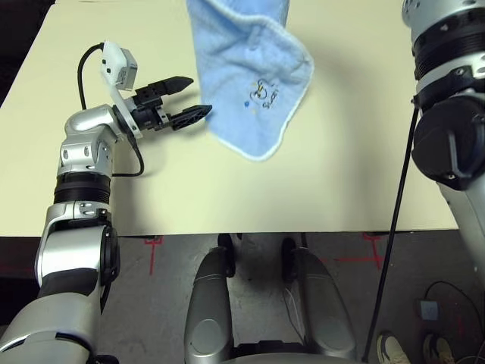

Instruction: Fold the towel and set it aside.

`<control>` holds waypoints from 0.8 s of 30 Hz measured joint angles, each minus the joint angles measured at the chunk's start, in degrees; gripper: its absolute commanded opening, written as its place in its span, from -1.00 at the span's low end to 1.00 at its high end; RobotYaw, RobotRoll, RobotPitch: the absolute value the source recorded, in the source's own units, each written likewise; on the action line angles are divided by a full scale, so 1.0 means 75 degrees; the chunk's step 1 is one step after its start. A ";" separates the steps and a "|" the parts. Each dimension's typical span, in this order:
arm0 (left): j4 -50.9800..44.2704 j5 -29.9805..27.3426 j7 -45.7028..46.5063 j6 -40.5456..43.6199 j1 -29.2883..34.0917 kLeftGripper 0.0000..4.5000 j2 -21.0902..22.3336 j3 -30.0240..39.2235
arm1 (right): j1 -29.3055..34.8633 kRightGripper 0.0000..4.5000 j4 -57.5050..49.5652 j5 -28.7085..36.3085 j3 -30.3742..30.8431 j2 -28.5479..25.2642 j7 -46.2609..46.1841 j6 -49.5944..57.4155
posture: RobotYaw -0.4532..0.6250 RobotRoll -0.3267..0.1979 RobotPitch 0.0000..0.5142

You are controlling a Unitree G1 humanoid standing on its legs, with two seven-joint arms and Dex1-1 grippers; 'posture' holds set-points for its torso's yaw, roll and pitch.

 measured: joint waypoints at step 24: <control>-0.3492 -0.1843 0.3448 0.4285 -0.0713 1.00 -0.1139 0.0747 | 0.0724 -0.99 -0.0103 -0.0842 0.0974 0.0605 -0.0731 0.0076 | 0.07 0.25 0.18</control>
